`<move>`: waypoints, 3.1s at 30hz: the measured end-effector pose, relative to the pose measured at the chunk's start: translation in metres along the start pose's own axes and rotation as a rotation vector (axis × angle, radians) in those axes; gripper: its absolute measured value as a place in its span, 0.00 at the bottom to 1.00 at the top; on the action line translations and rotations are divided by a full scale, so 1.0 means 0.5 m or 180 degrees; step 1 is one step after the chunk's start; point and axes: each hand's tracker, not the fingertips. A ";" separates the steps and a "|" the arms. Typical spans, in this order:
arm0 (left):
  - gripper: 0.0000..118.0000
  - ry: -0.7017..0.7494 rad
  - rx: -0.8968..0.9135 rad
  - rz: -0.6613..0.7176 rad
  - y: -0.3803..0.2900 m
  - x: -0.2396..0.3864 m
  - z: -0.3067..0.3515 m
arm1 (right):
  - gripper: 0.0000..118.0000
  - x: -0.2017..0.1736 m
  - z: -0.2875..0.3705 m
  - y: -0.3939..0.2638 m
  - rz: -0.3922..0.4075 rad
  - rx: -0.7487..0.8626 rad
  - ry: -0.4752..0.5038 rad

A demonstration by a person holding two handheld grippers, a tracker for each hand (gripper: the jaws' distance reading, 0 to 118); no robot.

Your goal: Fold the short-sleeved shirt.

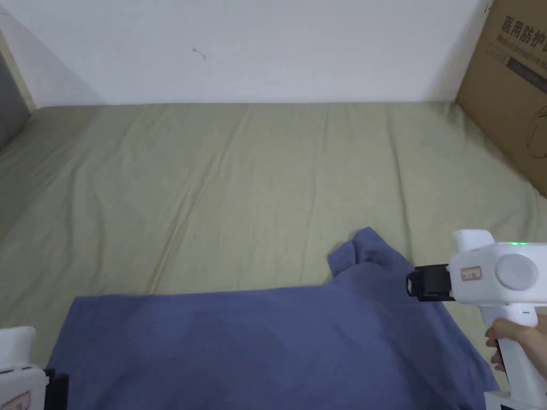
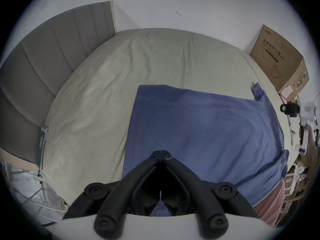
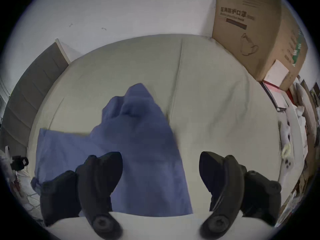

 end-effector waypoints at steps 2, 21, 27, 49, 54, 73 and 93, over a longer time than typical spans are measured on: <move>0.00 -0.0006 -0.0048 0.0002 0.005 0.001 -0.017 | 0.80 0.010 -0.058 0.028 -0.0004 -0.0210 -0.0063; 0.07 -0.0048 -0.0098 0.0082 0.071 -0.041 -0.084 | 0.00 0.006 -0.110 0.032 0.0099 -0.0356 -0.0005; 0.90 -0.0110 -0.0023 0.0207 0.200 -0.054 -0.191 | 0.00 0.002 -0.112 0.033 0.0139 -0.0368 -0.0029; 0.03 0.0054 0.0044 -0.0031 0.296 -0.027 -0.183 | 0.00 -0.002 0.024 0.093 0.0119 -0.0019 0.0099; 0.03 -0.0006 0.0316 0.0033 0.273 -0.045 -0.080 | 0.00 -0.009 0.117 0.078 0.0211 0.0181 0.0081; 0.06 -0.0054 -0.0058 0.0060 -0.179 -0.113 0.062 | 0.00 0.003 0.279 -0.455 0.0253 -0.0427 -0.0060; 0.03 -0.0283 0.0102 0.0391 -0.211 -0.132 0.153 | 0.00 -0.165 0.327 -0.388 -0.0124 0.0622 0.0078</move>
